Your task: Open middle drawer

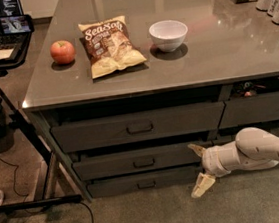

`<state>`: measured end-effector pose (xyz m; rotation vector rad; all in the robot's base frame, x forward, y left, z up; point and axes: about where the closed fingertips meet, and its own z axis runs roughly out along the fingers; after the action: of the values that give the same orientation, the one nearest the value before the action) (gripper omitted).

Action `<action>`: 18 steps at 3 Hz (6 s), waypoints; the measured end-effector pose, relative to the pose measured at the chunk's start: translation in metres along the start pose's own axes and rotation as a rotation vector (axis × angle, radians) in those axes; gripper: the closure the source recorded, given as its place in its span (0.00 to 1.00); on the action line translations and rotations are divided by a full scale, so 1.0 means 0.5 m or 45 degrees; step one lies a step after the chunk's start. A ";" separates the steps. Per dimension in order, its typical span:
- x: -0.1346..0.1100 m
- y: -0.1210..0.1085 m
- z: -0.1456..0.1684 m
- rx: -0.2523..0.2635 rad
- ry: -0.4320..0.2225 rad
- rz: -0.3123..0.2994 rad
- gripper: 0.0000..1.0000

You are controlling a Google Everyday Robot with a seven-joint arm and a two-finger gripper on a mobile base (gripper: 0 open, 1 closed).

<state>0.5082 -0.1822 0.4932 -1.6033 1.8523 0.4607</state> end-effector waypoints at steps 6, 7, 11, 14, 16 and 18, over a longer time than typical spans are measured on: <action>0.090 -0.172 0.154 0.068 -0.105 0.116 0.39; 0.087 -0.174 0.150 0.070 -0.109 0.122 0.63; 0.089 -0.125 0.125 0.082 -0.132 0.151 0.60; 0.101 -0.072 0.127 0.024 -0.144 0.188 0.18; 0.097 -0.061 0.119 -0.002 -0.138 0.200 0.65; 0.110 -0.006 0.099 -0.107 -0.104 0.221 1.00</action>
Offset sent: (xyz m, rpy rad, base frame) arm 0.0914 -0.0251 -0.0387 -0.0483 -0.0135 -0.0837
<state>0.5200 -0.1926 0.4206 -1.4601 1.9408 0.6782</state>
